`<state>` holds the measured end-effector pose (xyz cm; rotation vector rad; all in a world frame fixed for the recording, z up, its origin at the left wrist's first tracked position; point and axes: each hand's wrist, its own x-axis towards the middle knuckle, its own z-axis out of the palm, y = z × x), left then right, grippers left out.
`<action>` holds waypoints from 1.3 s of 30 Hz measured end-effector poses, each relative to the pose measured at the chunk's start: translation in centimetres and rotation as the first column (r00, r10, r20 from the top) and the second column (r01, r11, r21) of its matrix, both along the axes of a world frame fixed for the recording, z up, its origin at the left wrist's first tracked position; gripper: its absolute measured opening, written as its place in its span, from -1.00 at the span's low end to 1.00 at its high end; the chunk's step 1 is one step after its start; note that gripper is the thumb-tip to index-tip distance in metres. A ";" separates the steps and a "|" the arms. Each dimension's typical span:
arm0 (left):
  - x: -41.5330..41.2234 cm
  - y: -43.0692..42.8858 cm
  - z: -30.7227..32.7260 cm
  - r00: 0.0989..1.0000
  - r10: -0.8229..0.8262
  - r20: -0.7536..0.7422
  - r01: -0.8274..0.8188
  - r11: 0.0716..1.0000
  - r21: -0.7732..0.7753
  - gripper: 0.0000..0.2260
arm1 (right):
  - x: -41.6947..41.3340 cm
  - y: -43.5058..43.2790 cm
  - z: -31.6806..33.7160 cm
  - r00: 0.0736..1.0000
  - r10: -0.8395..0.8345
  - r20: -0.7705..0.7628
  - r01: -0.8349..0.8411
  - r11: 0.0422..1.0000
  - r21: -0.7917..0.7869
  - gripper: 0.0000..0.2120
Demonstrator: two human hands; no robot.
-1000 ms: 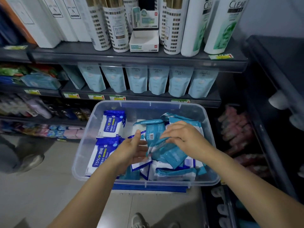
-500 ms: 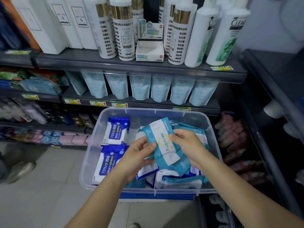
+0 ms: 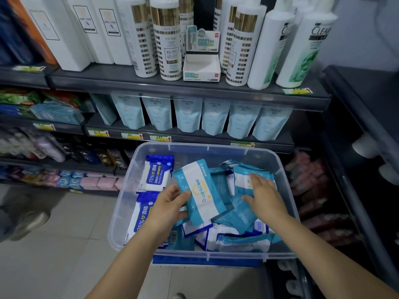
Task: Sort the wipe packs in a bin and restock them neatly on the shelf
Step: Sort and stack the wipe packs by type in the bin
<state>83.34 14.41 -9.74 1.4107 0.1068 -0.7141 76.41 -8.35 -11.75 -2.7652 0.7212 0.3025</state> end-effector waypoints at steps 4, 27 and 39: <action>-0.3 -0.2 0.0 1.000 0.003 -0.012 -0.003 1.000 -0.011 -0.86 | 0.7 -1.0 -0.3 0.997 0.069 0.019 -0.064 0.982 -0.178 -0.61; -1.1 -1.4 -0.1 0.999 0.019 -0.033 -0.019 1.000 0.012 -0.88 | -0.9 -2.1 1.6 0.952 -0.096 0.291 0.063 0.990 0.123 -0.85; -1.3 -2.0 1.2 0.979 -0.016 -0.205 -0.025 0.980 -0.196 -0.83 | -1.8 2.4 5.1 0.677 0.352 0.646 -0.555 0.821 0.134 -0.64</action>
